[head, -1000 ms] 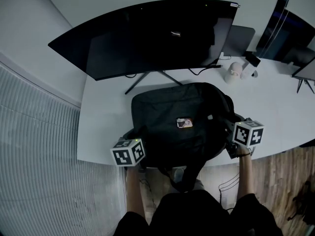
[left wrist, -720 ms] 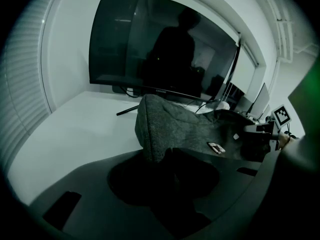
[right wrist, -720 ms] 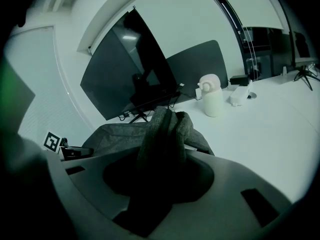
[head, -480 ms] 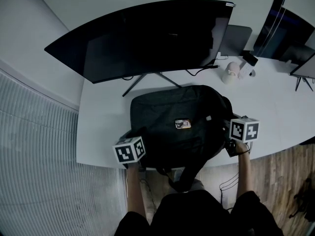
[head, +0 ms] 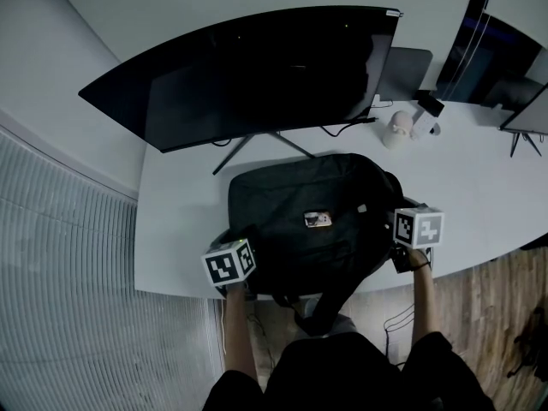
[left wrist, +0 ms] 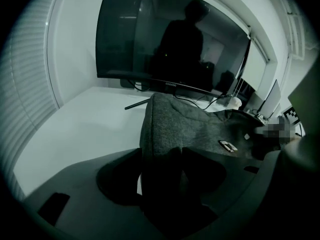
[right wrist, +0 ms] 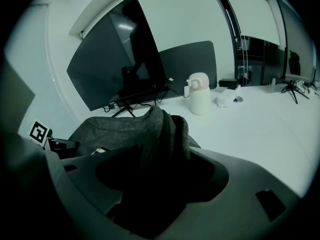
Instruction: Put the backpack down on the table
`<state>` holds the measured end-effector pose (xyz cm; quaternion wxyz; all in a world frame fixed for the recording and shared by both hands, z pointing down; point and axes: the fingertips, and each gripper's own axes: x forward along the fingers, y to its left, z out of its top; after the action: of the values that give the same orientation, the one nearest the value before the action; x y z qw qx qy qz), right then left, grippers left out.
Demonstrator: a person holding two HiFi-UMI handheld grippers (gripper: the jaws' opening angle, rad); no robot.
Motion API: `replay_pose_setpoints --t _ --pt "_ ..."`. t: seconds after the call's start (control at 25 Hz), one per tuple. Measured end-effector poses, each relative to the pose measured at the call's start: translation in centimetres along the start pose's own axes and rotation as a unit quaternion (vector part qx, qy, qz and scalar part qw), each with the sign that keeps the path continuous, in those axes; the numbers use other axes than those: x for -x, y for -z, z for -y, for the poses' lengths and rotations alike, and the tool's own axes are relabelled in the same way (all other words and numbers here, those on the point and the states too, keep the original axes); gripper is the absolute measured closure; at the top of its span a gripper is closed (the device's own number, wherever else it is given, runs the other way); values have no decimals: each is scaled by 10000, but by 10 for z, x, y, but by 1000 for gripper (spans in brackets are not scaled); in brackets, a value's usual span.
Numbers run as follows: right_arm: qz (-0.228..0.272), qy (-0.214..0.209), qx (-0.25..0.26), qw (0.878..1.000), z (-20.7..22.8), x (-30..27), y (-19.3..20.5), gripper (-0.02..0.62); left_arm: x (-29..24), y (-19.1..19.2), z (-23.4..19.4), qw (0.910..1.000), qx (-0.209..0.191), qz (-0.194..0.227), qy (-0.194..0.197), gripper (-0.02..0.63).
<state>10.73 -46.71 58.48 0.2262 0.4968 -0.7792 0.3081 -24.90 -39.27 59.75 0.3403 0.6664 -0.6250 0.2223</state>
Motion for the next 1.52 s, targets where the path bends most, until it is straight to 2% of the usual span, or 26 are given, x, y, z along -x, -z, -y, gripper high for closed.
replay_pose_setpoints --t 0.12,0.24,0.44,0.56,0.68,0.72,0.76,0.88,1.04,1.52 --pt "119 143 -6 9998 4 3 0 353 0 1 -2 10000 43 14 -32 327" --pt "364 315 -17 9988 8 9 -3 350 4 -3 -2 9998 57 166 -56 319" --pt "902 597 -45 9941 13 27 -12 351 23 -18 -2 9961 22 875 -147 327" --pt "1371 655 -11 9884 12 44 -24 351 36 -26 2 9912 -100 1309 -160 378" --pt "1588 650 106 9851 6 58 -30 353 50 -27 4 9870 -349 1545 -282 471" --pt "1635 635 146 9844 4 62 -31 371 55 -26 5 9859 -426 1587 -326 503" --pt "1688 631 194 9834 3 66 -31 417 59 -24 6 9850 -483 1622 -346 520" --pt "1840 648 419 9799 -4 80 -32 501 73 -21 11 9825 -609 1728 -326 552" --pt "2078 482 548 9754 -15 100 -35 567 93 -22 22 9793 -691 1895 -159 578" --pt "2650 -137 804 9608 -53 158 -48 580 152 -33 46 9662 -959 2382 222 589"
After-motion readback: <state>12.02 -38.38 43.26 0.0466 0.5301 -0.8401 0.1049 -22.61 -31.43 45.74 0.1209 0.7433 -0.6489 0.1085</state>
